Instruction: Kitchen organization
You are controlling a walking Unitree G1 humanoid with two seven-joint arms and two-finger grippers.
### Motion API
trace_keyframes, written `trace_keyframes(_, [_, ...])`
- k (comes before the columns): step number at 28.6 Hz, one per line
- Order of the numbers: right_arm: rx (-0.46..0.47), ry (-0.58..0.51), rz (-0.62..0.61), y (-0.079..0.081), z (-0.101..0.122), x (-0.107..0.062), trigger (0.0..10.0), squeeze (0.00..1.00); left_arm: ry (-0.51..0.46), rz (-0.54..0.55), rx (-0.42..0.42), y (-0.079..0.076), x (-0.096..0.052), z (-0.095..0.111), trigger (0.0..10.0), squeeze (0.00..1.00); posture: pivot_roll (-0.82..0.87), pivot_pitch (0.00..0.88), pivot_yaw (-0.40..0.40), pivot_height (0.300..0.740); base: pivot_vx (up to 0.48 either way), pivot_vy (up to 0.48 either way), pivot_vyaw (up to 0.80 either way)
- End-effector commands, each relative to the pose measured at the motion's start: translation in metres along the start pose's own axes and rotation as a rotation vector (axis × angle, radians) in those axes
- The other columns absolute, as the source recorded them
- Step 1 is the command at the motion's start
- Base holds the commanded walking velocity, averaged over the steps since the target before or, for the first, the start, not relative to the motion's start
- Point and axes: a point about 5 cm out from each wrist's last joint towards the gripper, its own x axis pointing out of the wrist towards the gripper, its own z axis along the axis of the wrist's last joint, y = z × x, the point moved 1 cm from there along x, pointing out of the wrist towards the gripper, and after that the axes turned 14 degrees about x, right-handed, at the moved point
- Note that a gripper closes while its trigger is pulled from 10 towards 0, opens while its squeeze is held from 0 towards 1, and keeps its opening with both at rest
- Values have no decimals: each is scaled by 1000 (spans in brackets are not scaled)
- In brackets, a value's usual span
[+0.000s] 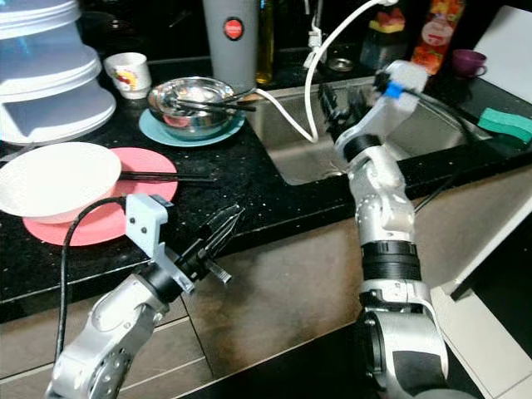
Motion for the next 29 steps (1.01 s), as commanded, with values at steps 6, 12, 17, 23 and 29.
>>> trace_keyframes(6, [80,72,224,26,-12,-5,10000,0,0,45,53,8,1,3,10000,0,147,0,-19,740,0,0,728])
trace_keyframes(12, [140,231,516,53,-31,-30,10000,0,-19,104,142,26,-1,18,10000,0,159,0,-29,740,0,0,775])
trace_keyframes(17, [59,395,547,44,-54,-50,10000,0,-59,123,186,37,-3,37,10000,0,164,0,-32,740,0,0,775])
trace_keyframes(23, [-73,467,398,15,-62,-57,10000,0,-103,85,261,47,-7,67,10000,0,168,0,-31,740,0,0,335])
trace_keyframes(29, [-137,614,448,7,-68,-81,10000,0,-78,-22,294,50,-14,80,10000,0,164,0,-25,740,0,0,0])
